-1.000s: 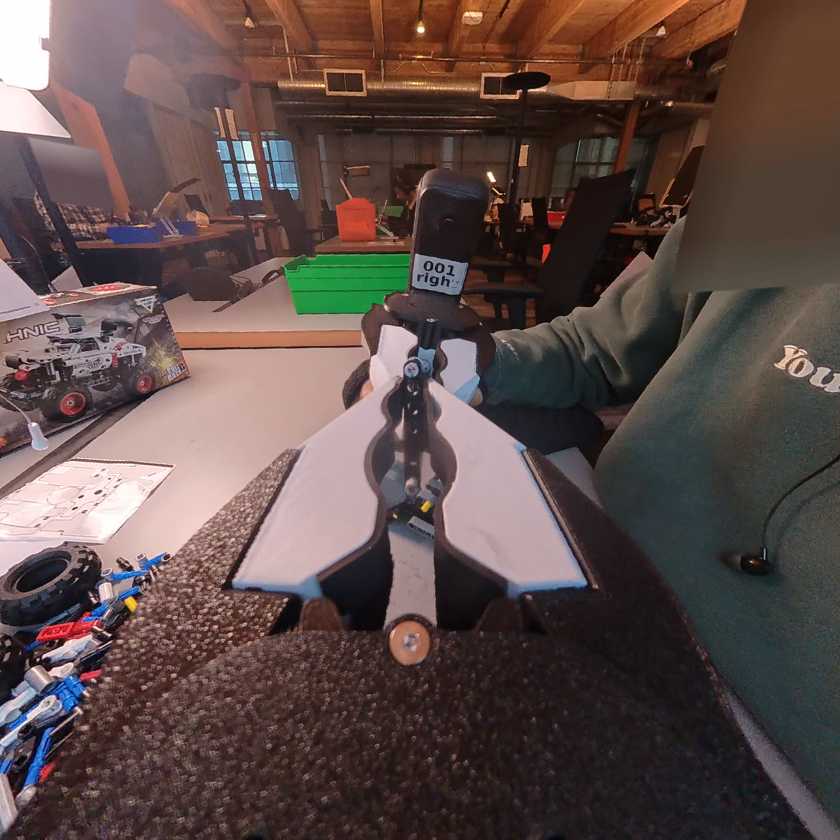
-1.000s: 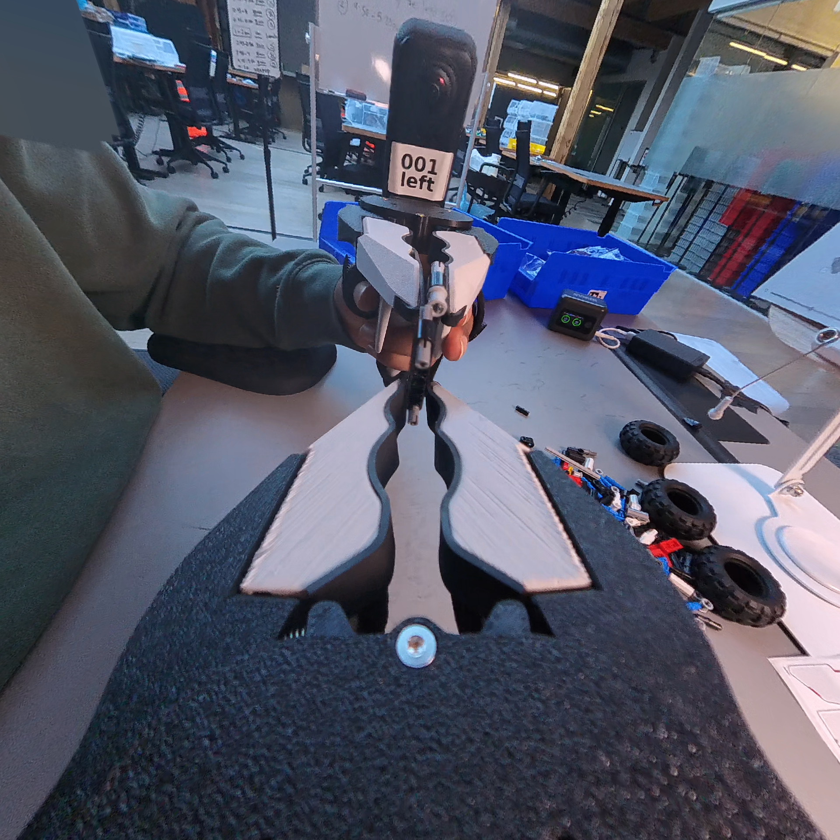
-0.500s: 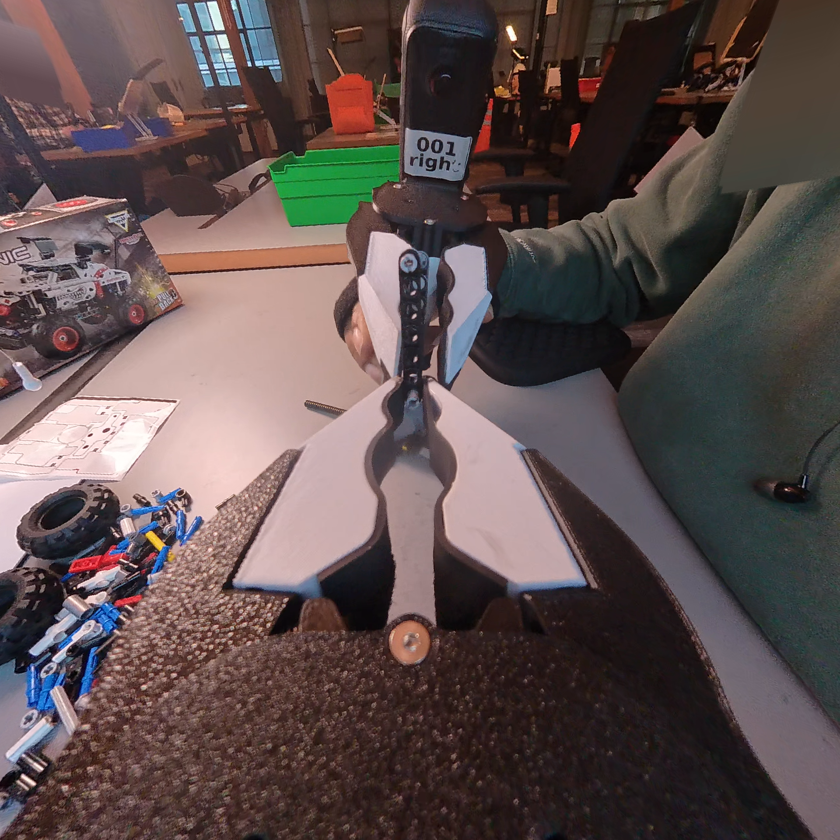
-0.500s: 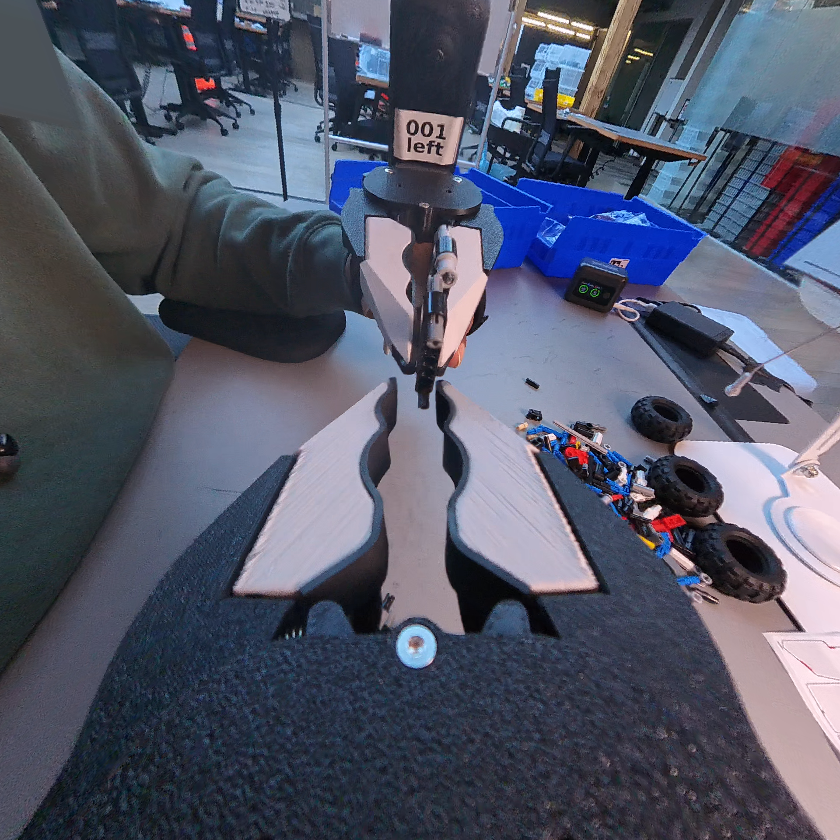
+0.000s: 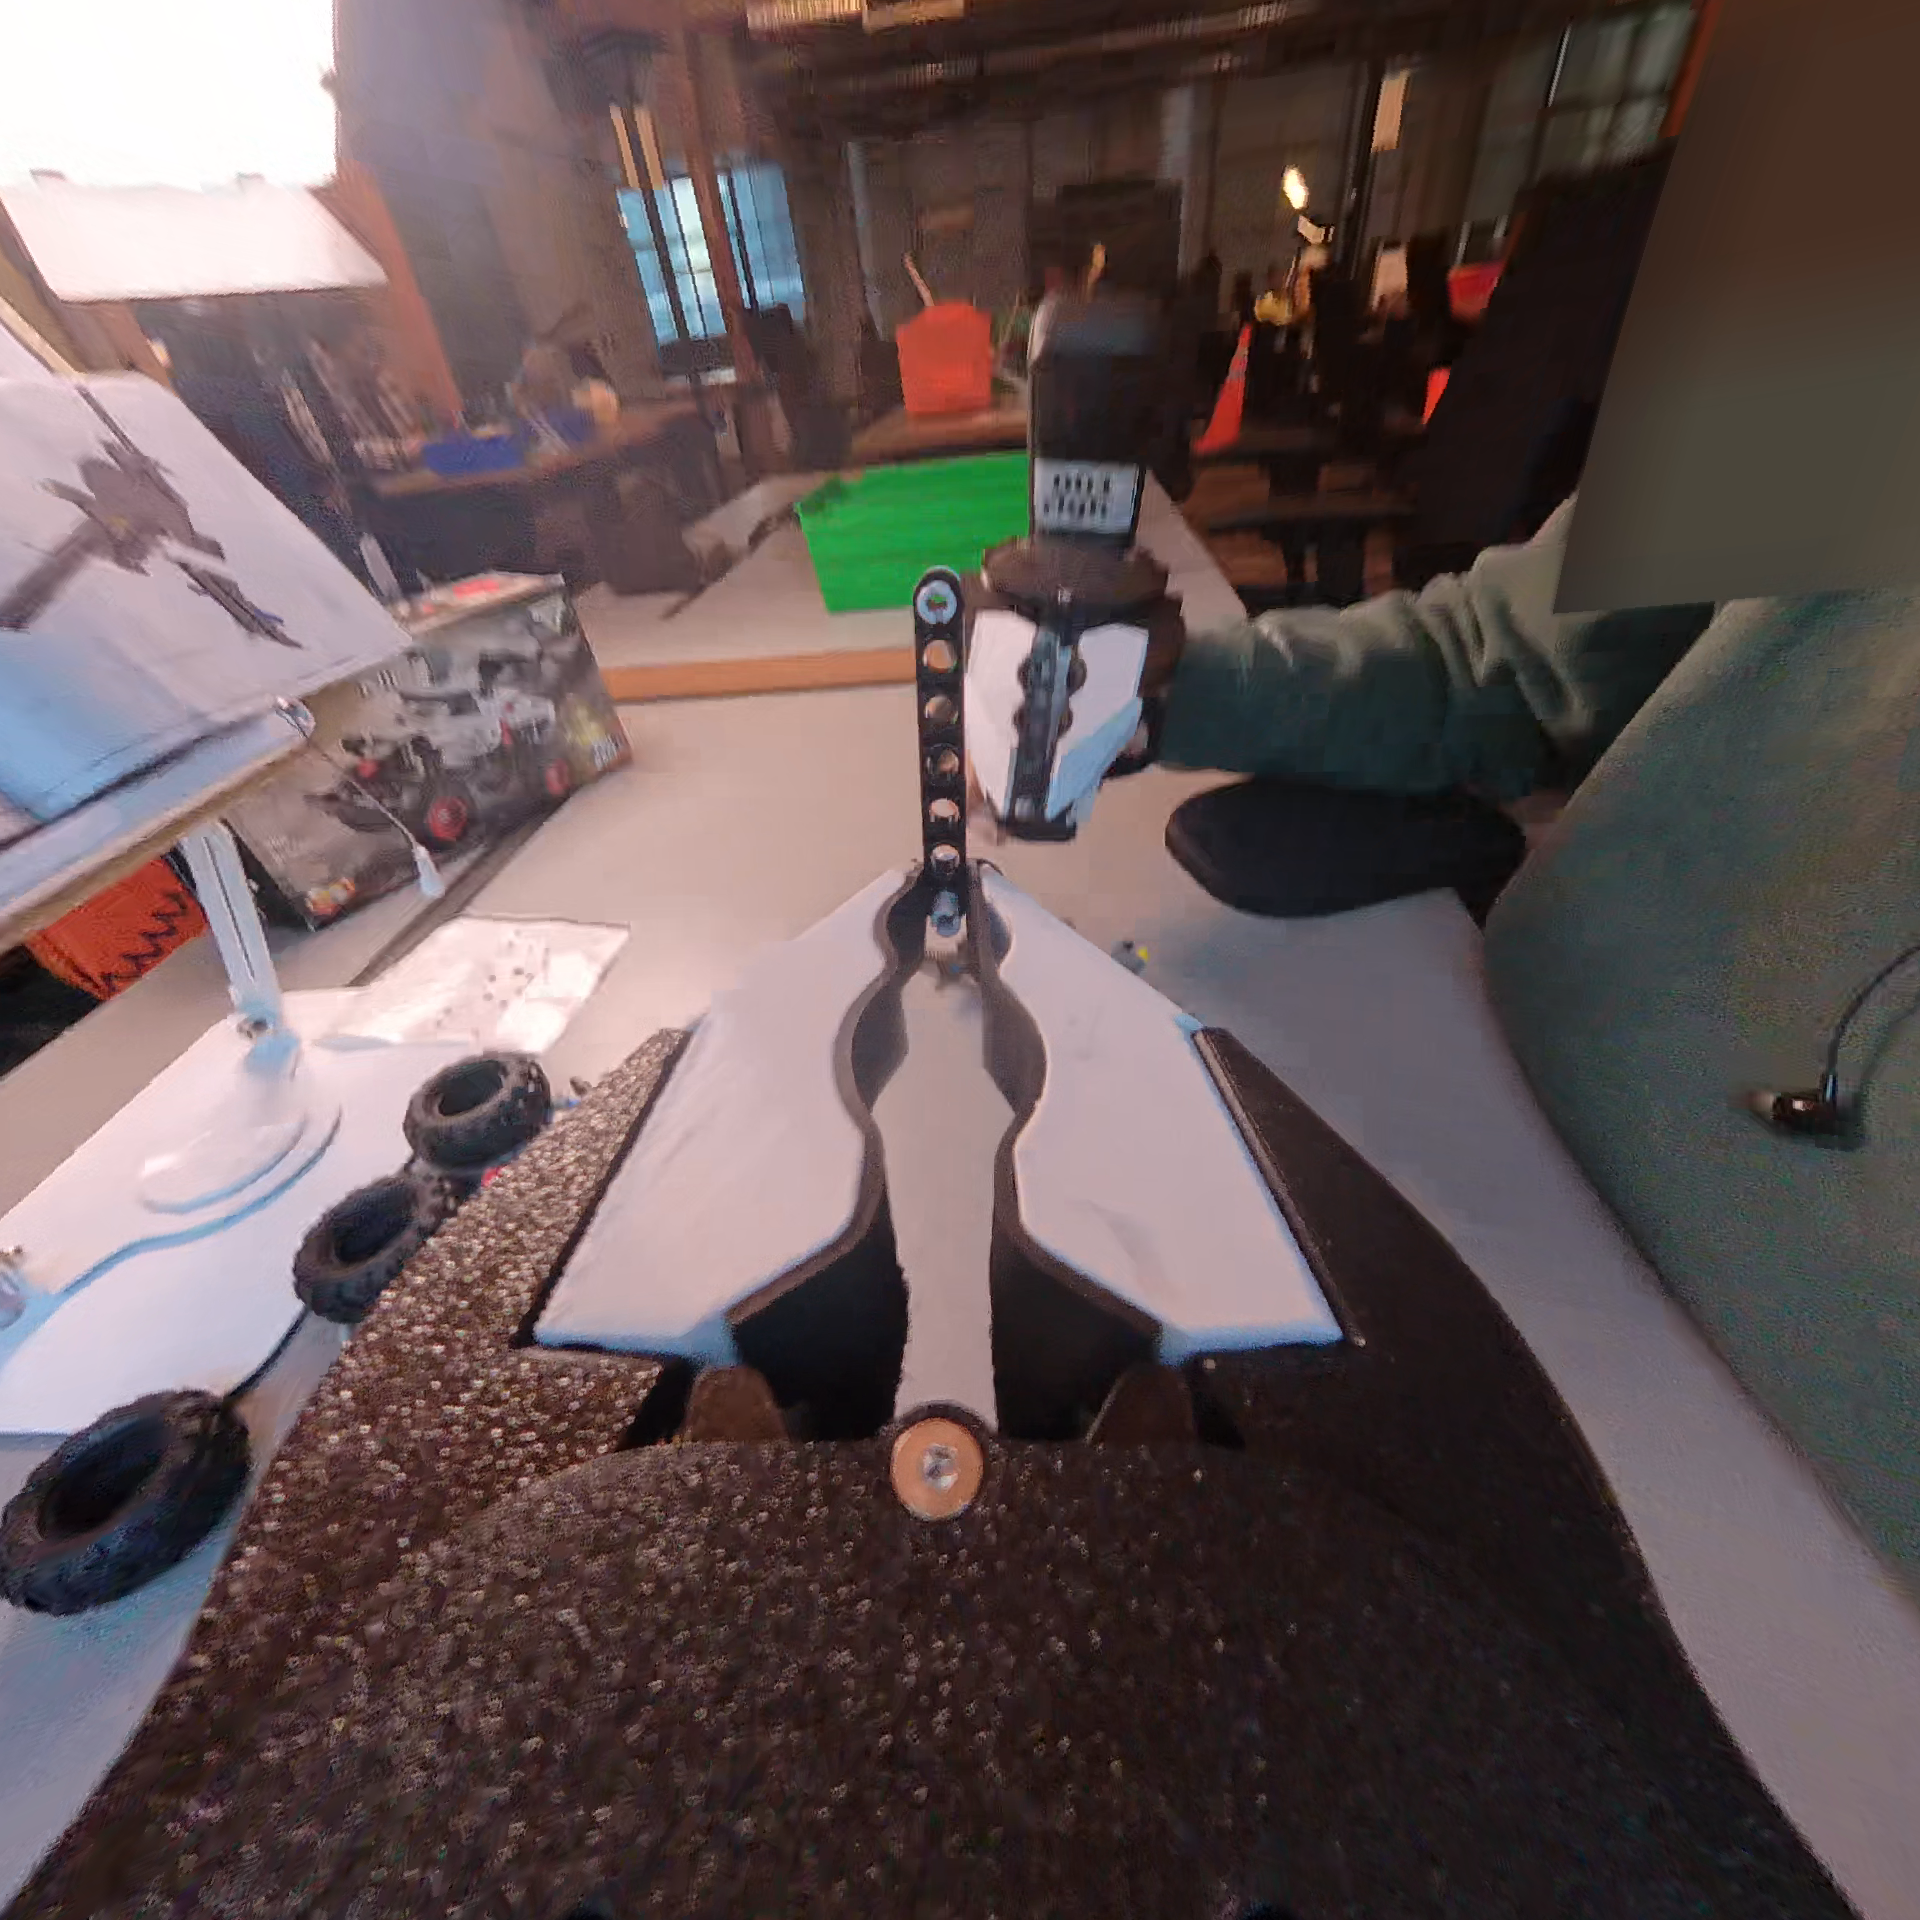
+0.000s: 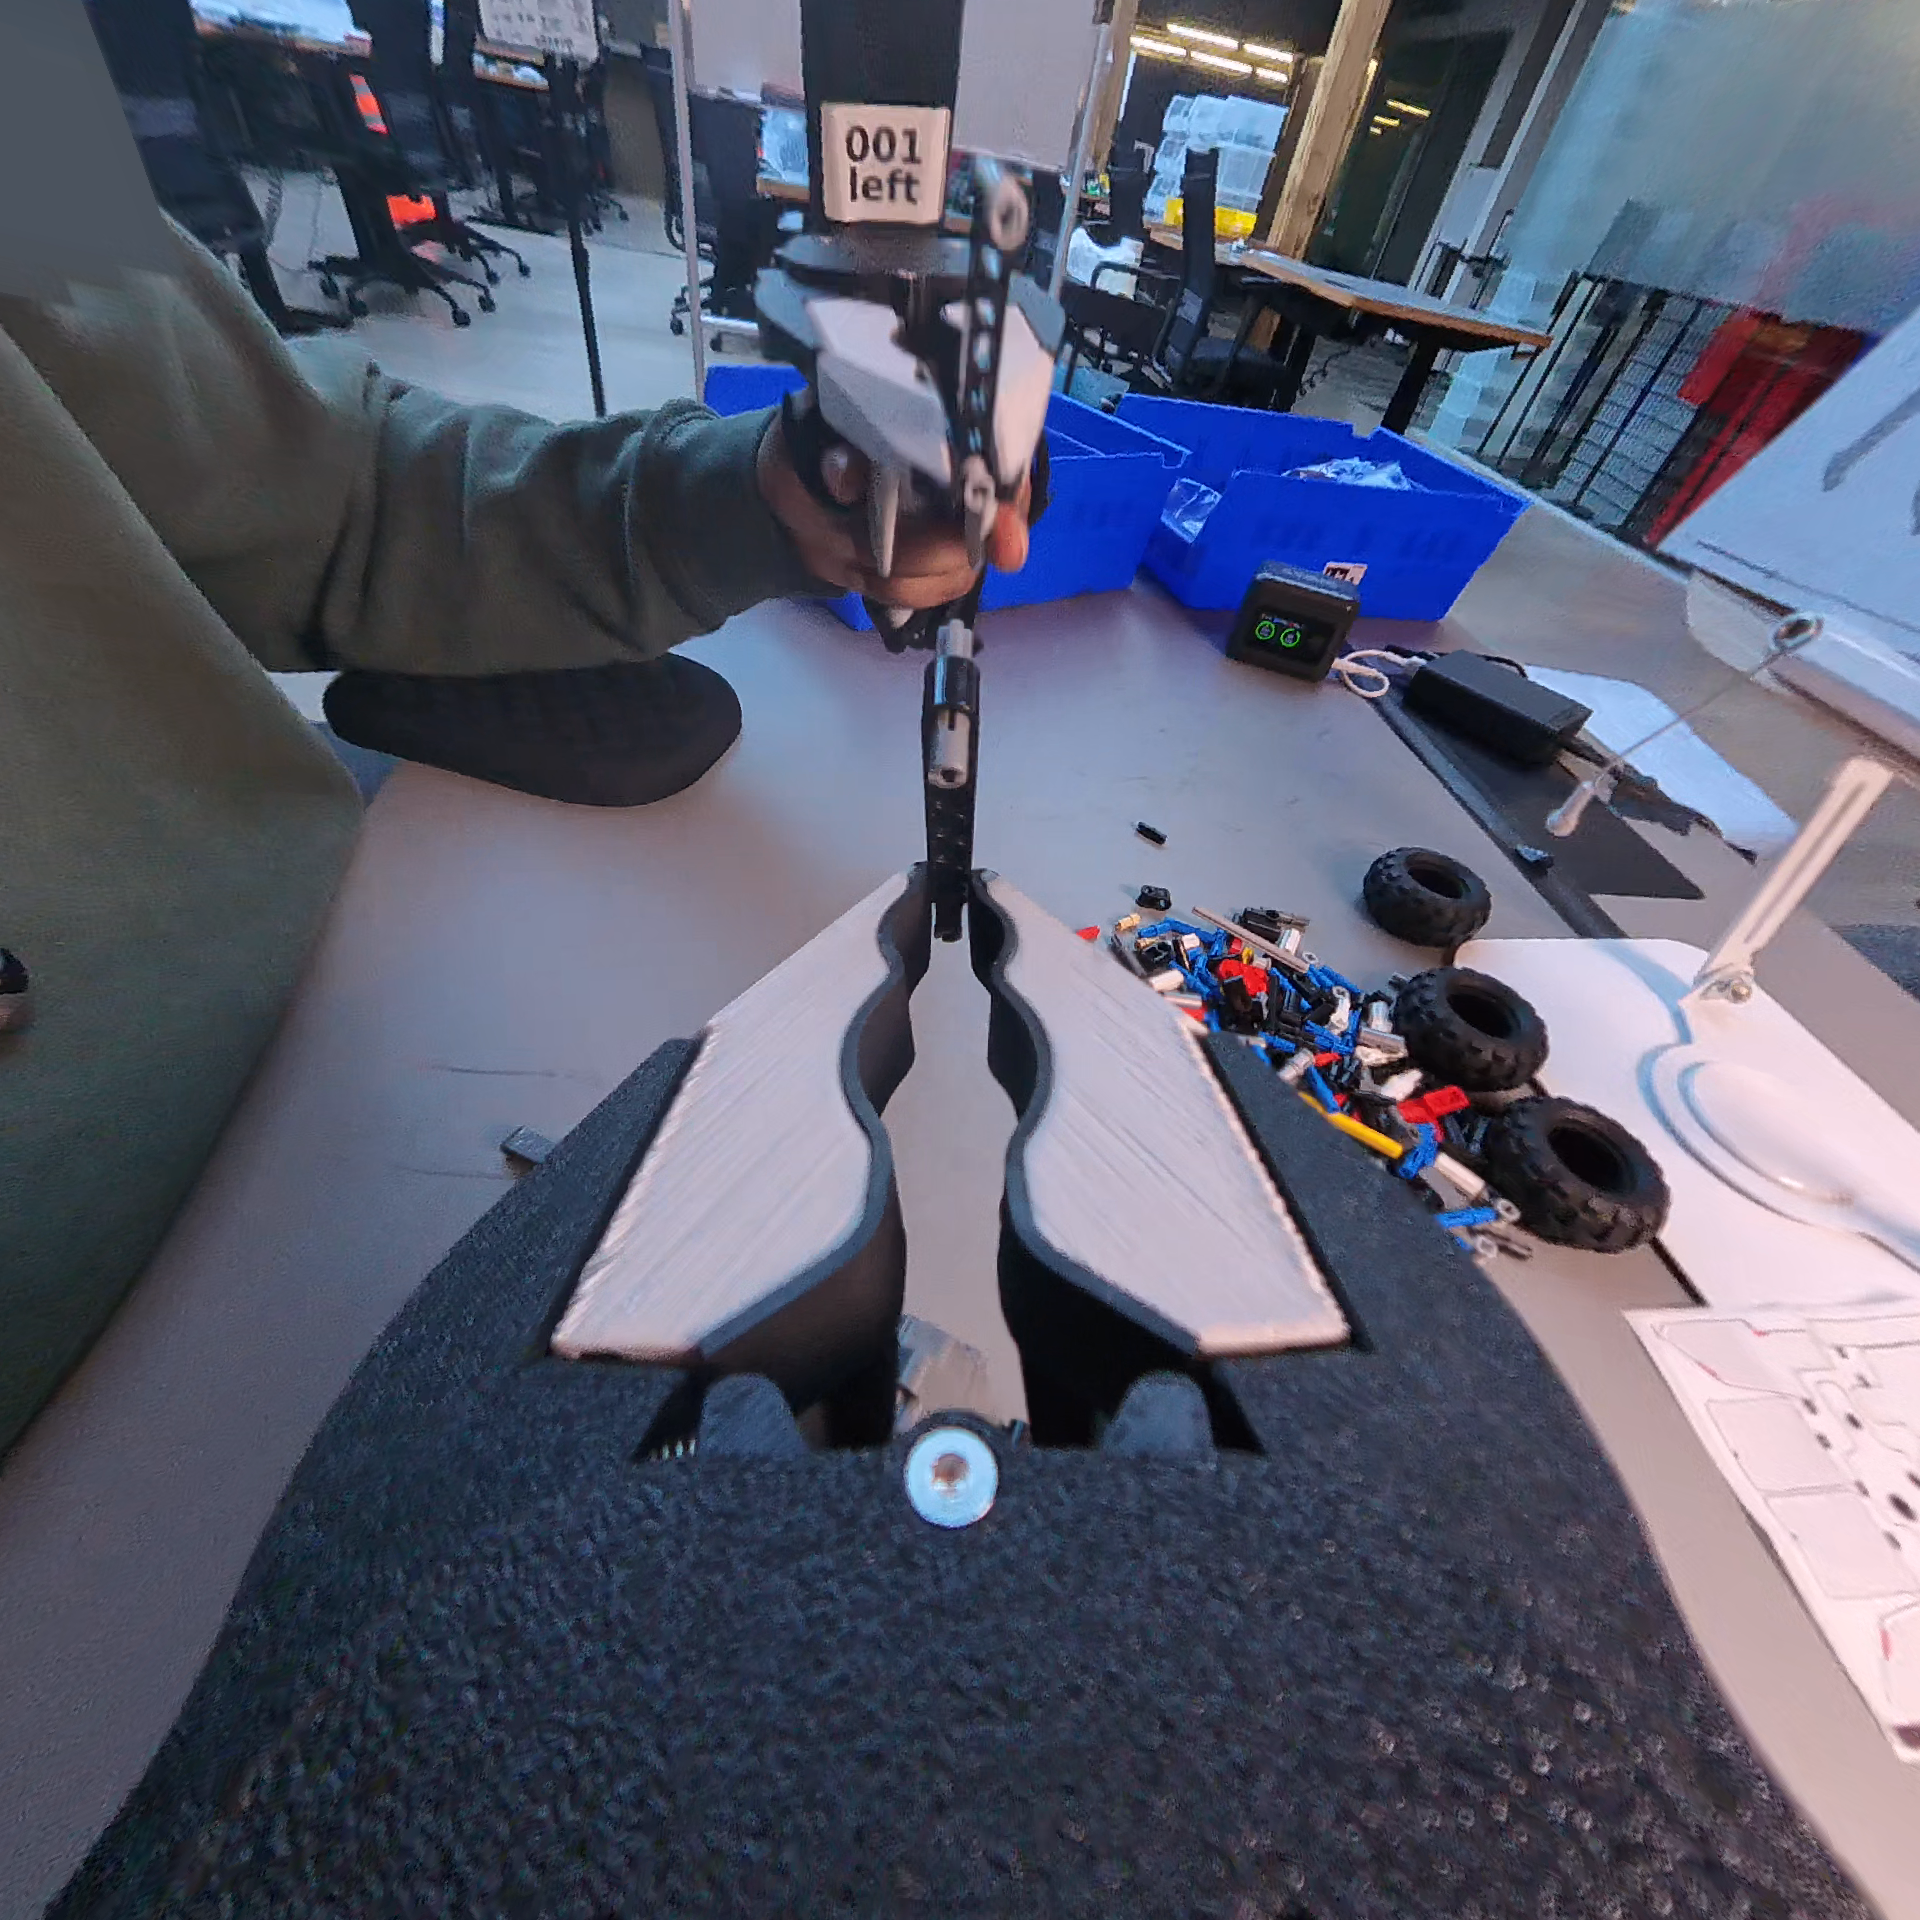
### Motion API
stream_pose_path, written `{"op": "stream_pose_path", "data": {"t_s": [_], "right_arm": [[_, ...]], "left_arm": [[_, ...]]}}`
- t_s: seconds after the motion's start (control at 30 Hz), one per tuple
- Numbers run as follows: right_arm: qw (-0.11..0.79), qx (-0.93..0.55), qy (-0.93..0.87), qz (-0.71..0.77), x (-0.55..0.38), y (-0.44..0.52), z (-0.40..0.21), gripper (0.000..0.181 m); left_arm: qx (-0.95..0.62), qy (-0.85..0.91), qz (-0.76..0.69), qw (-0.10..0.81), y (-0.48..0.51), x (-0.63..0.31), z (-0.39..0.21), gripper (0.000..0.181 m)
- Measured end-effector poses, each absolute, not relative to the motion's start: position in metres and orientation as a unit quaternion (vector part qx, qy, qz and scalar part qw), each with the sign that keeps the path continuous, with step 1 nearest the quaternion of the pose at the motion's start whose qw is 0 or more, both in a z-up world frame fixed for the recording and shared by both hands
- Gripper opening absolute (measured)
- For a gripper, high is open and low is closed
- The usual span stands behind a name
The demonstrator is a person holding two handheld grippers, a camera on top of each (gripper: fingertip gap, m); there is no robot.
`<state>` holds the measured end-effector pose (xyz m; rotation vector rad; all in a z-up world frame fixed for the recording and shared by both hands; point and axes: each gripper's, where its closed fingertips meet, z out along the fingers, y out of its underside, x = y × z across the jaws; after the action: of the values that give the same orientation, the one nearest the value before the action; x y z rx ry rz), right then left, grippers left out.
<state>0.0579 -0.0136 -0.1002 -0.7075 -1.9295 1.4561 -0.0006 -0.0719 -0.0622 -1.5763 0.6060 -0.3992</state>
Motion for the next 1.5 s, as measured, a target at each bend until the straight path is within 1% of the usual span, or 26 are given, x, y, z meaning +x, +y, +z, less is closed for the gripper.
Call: {"op": "stream_pose_path", "data": {"t_s": [0.1, 0.17, 0.27, 0.37, 0.4, 0.43, 0.47, 0.5, 0.6, 0.7, 0.83, 1.0, 1.17, 1.5], "right_arm": [[0.306, -0.248, -0.741, 0.543, 0.05, -0.03, -0.099, 0.006], [0.305, -0.251, -0.741, 0.543, 0.05, -0.029, -0.103, 0.006], [0.309, -0.261, -0.738, 0.54, 0.054, -0.023, -0.109, 0.006], [0.32, -0.257, -0.747, 0.523, 0.053, -0.022, -0.115, 0.006], [0.323, -0.255, -0.75, 0.518, 0.052, -0.023, -0.117, 0.006], [0.326, -0.252, -0.752, 0.514, 0.052, -0.024, -0.119, 0.006], [0.33, -0.249, -0.755, 0.509, 0.051, -0.025, -0.122, 0.007], [0.332, -0.247, -0.759, 0.503, 0.051, -0.026, -0.124, 0.007], [0.347, -0.237, -0.76, 0.495, 0.05, -0.031, -0.124, 0.007], [0.382, -0.221, -0.764, 0.47, 0.046, -0.034, -0.124, 0.007], [0.412, -0.205, -0.772, 0.439, 0.043, -0.039, -0.126, 0.006], [0.426, -0.196, -0.772, 0.429, 0.043, -0.041, -0.124, 0.006], [0.463, -0.181, -0.78, 0.381, 0.041, -0.039, -0.124, 0.006], [0.428, -0.198, -0.779, 0.414, 0.043, -0.038, -0.121, 0.006]], "left_arm": [[-0.764, 0.277, -0.167, 0.559, -0.057, 0.012, -0.12, 0.006], [-0.822, 0.284, -0.154, 0.469, -0.058, 0.009, -0.162, 0.006], [-0.862, 0.314, -0.153, 0.367, -0.072, 0.015, -0.207, 0.007], [-0.874, 0.329, -0.148, 0.326, -0.077, 0.021, -0.225, 0.007], [-0.875, 0.325, -0.146, 0.328, -0.075, 0.02, -0.225, 0.011], [-0.872, 0.319, -0.144, 0.342, -0.072, 0.019, -0.221, 0.019], [-0.866, 0.309, -0.15, 0.364, -0.069, 0.019, -0.213, 0.025], [-0.854, 0.296, -0.165, 0.394, -0.064, 0.021, -0.2, 0.026], [-0.802, 0.23, -0.245, 0.494, -0.051, 0.033, -0.15, 0.022], [-0.77, 0.181, -0.307, 0.529, -0.044, 0.044, -0.126, 0.017], [-0.759, 0.161, -0.348, 0.527, -0.042, 0.052, -0.122, 0.014], [-0.761, 0.169, -0.331, 0.531, -0.041, 0.054, -0.123, 0.004], [-0.76, 0.154, -0.343, 0.53, -0.04, 0.053, -0.122, 0.002], [-0.767, 0.172, -0.32, 0.528, -0.041, 0.053, -0.119, 0.002]]}}
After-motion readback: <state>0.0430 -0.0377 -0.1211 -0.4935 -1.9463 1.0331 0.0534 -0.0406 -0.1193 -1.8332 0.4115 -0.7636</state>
